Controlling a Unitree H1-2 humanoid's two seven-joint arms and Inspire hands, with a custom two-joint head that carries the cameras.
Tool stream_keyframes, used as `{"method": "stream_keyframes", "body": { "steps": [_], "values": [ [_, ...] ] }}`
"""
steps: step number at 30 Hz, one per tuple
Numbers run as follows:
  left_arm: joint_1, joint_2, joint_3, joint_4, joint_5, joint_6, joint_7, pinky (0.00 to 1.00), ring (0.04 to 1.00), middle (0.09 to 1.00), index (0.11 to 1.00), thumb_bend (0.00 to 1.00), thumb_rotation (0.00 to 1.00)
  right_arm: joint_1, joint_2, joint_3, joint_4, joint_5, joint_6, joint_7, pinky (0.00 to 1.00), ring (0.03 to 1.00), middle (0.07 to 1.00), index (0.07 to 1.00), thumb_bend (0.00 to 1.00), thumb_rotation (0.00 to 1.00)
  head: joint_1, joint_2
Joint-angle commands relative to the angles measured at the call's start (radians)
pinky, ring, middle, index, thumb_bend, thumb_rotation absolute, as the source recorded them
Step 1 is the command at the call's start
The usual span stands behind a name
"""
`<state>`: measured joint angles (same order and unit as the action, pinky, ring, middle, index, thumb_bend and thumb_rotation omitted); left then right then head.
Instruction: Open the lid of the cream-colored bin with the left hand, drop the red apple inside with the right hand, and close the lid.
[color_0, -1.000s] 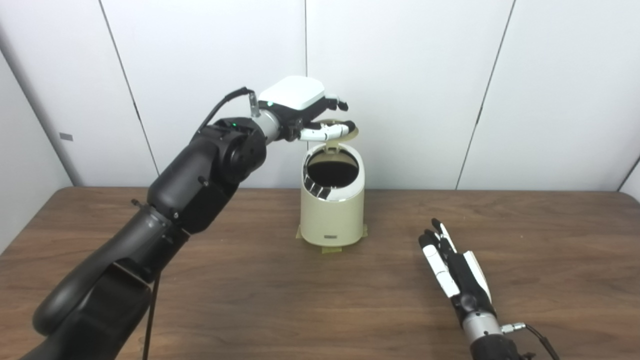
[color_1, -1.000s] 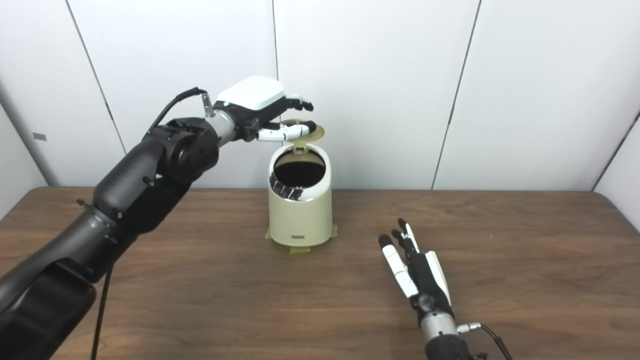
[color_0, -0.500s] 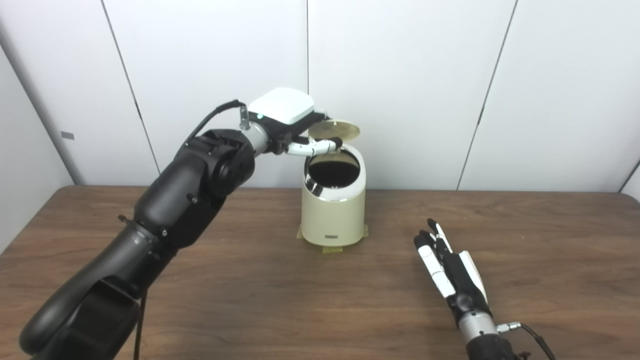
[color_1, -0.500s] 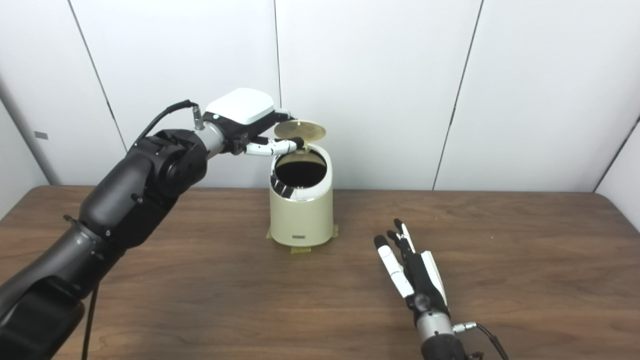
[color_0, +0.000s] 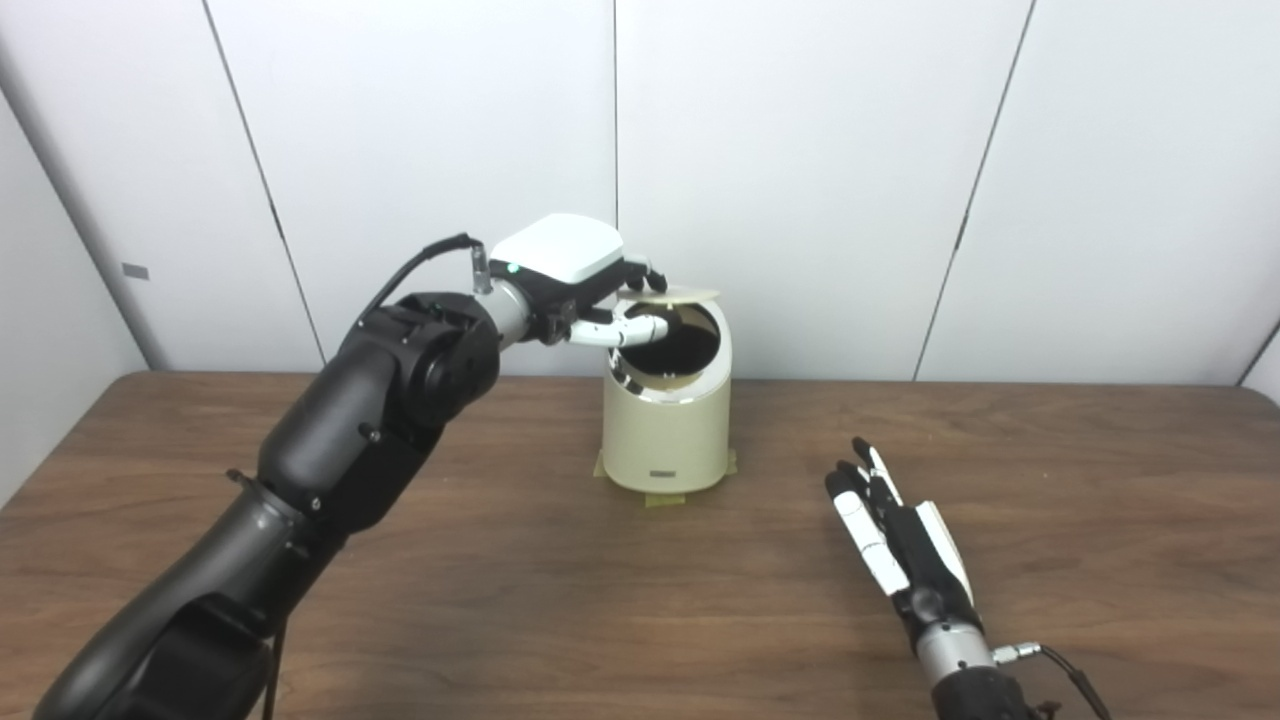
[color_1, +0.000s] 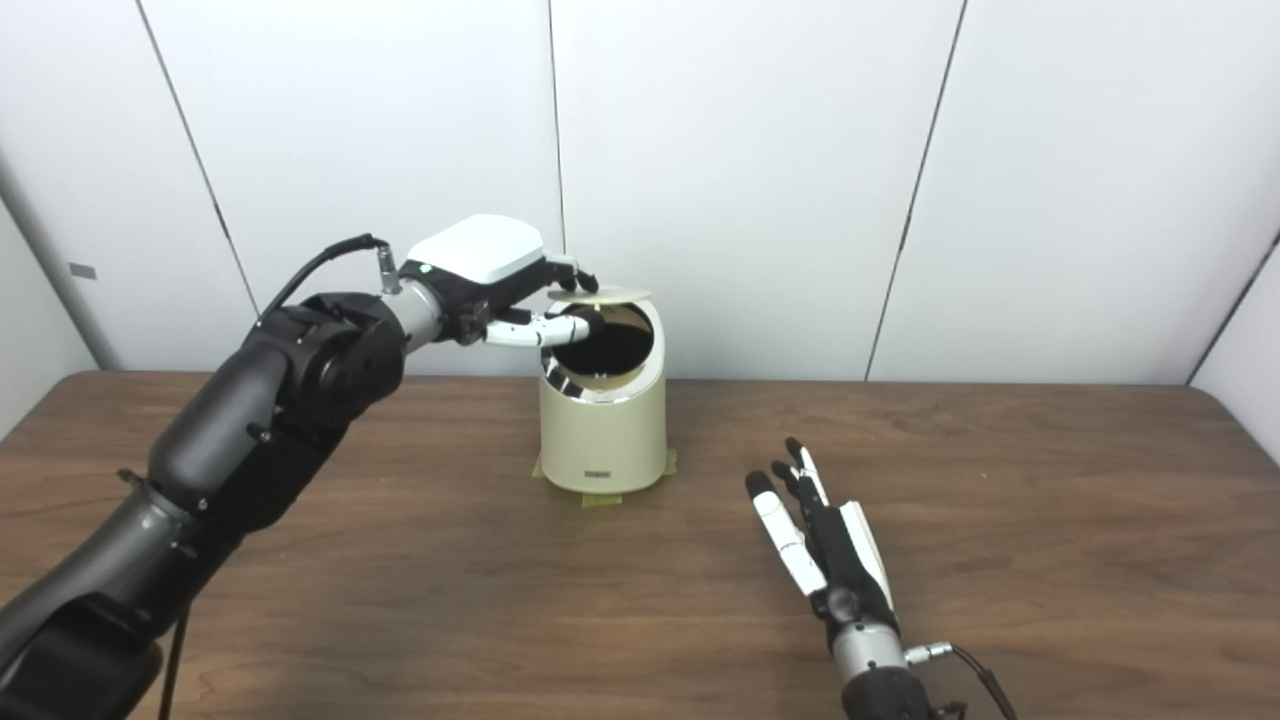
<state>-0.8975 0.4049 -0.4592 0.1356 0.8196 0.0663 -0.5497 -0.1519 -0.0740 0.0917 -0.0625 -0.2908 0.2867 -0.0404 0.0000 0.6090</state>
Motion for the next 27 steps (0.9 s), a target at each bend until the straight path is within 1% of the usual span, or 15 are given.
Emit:
{"method": "stream_keyframes", "body": {
  "steps": [1,3,6,11,14,19,23,25,27],
  "values": [
    [-0.051,0.013,0.008,-0.035,0.013,-0.025,0.021,0.87,0.818,0.808,0.822,0.50,1.00,-0.035,0.004,-0.002,-0.017,-0.004,0.011,0.000,1.00,0.955,0.928,1.000,0.63,1.00,0.001,0.002],
    [-0.045,0.015,0.000,-0.042,0.023,-0.042,0.014,0.89,0.817,0.808,0.820,0.50,1.00,-0.037,0.007,-0.005,-0.018,-0.006,0.017,-0.004,1.00,0.952,0.928,1.000,0.62,1.00,0.003,0.007],
    [-0.038,0.023,-0.022,-0.045,0.053,-0.077,0.010,0.89,0.820,0.811,0.809,0.49,1.00,-0.041,0.012,-0.015,-0.013,0.000,0.015,-0.013,0.99,0.949,0.933,0.997,0.60,1.00,0.006,0.008],
    [-0.026,0.032,-0.059,-0.028,0.121,-0.129,0.023,0.88,0.825,0.809,0.814,0.50,1.00,-0.049,0.024,-0.029,-0.005,-0.001,0.020,-0.031,0.94,0.947,0.941,0.988,0.60,1.00,0.001,0.004],
    [-0.013,0.030,-0.070,-0.025,0.165,-0.142,0.028,0.89,0.837,0.817,0.818,0.51,1.00,-0.051,0.027,-0.030,-0.006,-0.006,0.015,-0.038,0.95,0.952,0.942,0.993,0.61,1.00,-0.002,0.002],
    [0.004,0.033,-0.086,-0.040,0.227,-0.160,0.023,0.93,0.853,0.823,0.827,0.50,1.00,-0.053,0.023,-0.024,-0.006,-0.017,0.019,-0.041,0.96,0.944,0.938,0.999,0.58,1.00,-0.003,0.003],
    [0.010,0.035,-0.106,-0.036,0.294,-0.179,0.037,0.94,0.862,0.819,0.829,0.51,1.00,-0.053,0.023,-0.023,-0.010,-0.019,0.026,-0.039,0.96,0.937,0.936,1.000,0.57,1.00,-0.007,0.004],
    [0.013,0.036,-0.115,-0.028,0.319,-0.192,0.053,0.92,0.863,0.815,0.825,0.51,1.00,-0.052,0.024,-0.021,-0.017,-0.022,0.031,-0.038,0.96,0.935,0.932,0.998,0.57,1.00,-0.009,0.005],
    [0.019,0.038,-0.123,-0.023,0.345,-0.209,0.080,0.87,0.864,0.820,0.819,0.52,1.00,-0.051,0.023,-0.020,-0.019,-0.022,0.030,-0.039,0.96,0.932,0.927,0.995,0.57,1.00,-0.009,0.009]
  ]
}}
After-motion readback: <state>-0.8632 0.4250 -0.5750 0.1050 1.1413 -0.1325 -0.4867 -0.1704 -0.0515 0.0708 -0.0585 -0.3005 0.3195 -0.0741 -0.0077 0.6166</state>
